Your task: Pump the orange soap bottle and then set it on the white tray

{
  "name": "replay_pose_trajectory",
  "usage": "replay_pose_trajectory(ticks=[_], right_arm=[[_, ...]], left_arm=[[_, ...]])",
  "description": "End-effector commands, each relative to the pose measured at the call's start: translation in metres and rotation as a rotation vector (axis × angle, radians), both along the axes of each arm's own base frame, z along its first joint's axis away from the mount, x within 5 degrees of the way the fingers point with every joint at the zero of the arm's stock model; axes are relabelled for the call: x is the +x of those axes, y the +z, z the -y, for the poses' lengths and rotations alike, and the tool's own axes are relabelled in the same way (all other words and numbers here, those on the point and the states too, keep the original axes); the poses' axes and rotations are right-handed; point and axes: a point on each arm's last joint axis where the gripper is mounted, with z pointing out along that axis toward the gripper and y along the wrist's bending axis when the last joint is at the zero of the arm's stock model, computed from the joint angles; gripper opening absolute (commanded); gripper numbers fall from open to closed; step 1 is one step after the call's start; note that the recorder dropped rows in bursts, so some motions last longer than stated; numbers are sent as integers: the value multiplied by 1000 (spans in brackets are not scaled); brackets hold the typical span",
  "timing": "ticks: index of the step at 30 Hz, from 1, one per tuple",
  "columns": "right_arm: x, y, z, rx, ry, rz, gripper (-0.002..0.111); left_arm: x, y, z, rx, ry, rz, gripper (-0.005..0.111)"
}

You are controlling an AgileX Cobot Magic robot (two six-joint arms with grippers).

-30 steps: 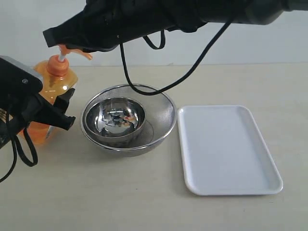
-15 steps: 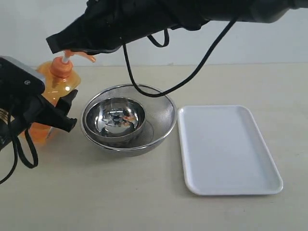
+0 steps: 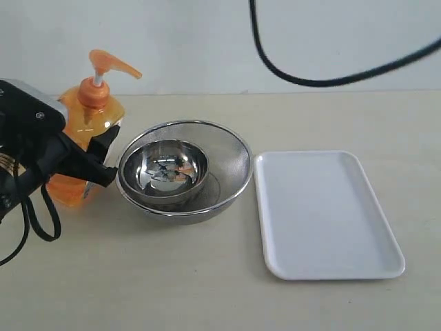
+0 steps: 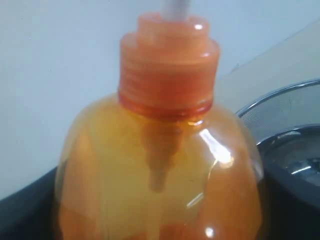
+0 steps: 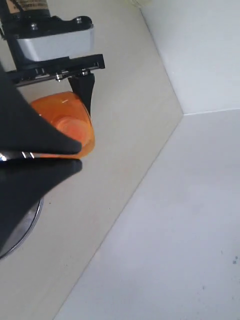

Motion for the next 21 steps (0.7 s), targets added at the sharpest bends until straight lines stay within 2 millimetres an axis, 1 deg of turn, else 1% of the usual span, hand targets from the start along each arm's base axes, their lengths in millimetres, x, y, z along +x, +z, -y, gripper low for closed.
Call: replay_pose_trajectory(ticks=[1,4,5,7,8,10,11,12,13,14,18,21], right_arm=[[-22,-21,33,82,-97,53,0],[-38,-50,55,132,-157,80,0],[-43,-63,61,127,-168,81,0],[-55,-83,76,133,-195,103,0],[-65,-99,89,153,-229,100,0],[-72,-109,100,178,-260,93,0],[-79,-122,109,183,-286,62,0],[-82,-129,112,171,-289,51,0],[-85,-134,115,167,-293,48,0],[-89,-146,120,156,-303,25,0],[-100,-178,141,247,-400,27,0],[-107,-194,150,236,-420,10,0]], left_arm=[[1,7,2,-40,0,35,5],[1,7,2,-69,5,28,5],[1,7,2,-90,8,23,5],[1,7,1,-125,28,16,5],[1,7,-1,-155,46,9,5],[2,7,-3,-185,76,5,5],[3,6,-6,-220,122,-2,5],[3,6,-8,-241,141,-6,5],[3,6,-8,-263,148,-10,5],[3,6,-8,-300,154,-19,5],[3,6,-8,-405,167,-40,5],[2,5,-9,-433,181,-54,5]])
